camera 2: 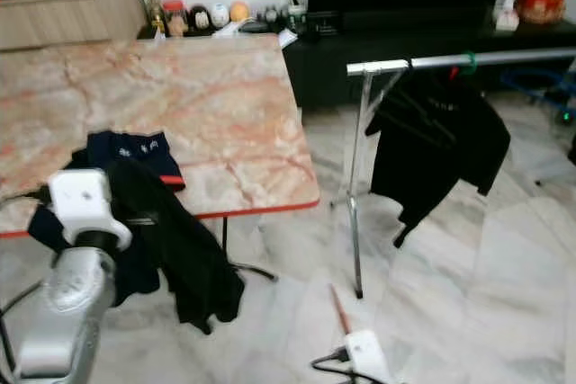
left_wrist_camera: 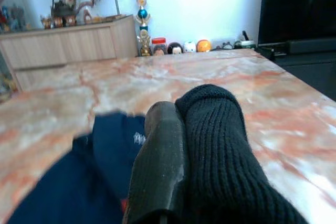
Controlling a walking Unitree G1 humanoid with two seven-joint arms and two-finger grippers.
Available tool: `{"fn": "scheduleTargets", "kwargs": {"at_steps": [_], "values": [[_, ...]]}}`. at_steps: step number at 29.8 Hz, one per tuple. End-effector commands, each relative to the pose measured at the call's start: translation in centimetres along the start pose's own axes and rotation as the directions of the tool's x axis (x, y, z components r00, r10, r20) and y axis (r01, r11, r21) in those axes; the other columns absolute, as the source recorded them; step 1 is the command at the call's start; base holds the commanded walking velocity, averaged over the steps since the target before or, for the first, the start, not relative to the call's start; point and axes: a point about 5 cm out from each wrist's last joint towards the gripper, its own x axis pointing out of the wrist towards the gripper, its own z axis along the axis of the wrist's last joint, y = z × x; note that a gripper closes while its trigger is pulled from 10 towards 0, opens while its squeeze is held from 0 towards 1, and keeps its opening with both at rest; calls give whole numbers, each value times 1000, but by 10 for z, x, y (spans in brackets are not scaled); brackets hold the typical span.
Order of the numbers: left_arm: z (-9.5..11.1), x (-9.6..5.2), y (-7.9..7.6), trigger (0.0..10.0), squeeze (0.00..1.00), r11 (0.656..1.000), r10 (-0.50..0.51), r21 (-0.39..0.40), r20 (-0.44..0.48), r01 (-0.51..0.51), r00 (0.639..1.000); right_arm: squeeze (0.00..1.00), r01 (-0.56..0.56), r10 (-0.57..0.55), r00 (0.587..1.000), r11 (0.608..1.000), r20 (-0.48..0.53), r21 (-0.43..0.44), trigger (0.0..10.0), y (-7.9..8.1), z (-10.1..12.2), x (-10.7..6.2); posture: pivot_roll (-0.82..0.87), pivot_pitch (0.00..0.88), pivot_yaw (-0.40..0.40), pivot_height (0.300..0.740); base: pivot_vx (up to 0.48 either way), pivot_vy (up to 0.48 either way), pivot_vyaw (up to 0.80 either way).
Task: Hang hanger
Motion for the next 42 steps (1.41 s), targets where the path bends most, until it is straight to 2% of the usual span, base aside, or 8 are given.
{"fn": "scheduleTargets", "kwargs": {"at_steps": [1,17,31,34,35,37,40,42], "values": [[24,10,-5,10000,0,1000,-26,-5,94,26,995,0,22,-22,1000,1000,-13,3,10000,-6,-4,-1,33,0,17,740,356,0,0],[107,91,-10,10000,0,996,-94,39,327,86,940,0,-21,22,999,1000,27,-9,10000,35,21,6,39,0,17,740,360,0,0],[125,115,-8,10000,0,994,-104,51,360,92,927,0,8,-8,999,1000,38,3,10000,1,24,4,36,0,22,740,371,0,0],[106,108,-13,10000,0,989,-146,60,288,134,947,0,24,-24,999,1000,23,5,10000,-18,16,0,37,0,26,740,124,0,0],[58,84,-21,10000,0,973,-225,78,101,218,969,0,43,-43,999,999,-5,3,10000,-42,2,-6,32,0,30,740,0,0,0],[32,65,-22,10000,0,967,-246,60,-9,246,969,0,43,-43,999,999,-18,-3,10000,-43,-5,-8,27,0,35,740,0,0,0],[15,43,-19,10000,0,972,-233,2,-79,234,969,0,31,-31,999,1000,-29,-1,10000,-30,-12,-7,32,0,35,740,0,0,0],[5,22,-19,10000,0,973,-229,-20,-137,228,964,0,36,-36,998,999,-46,-5,10000,-35,-19,-9,36,0,35,740,0,0,0]]}}
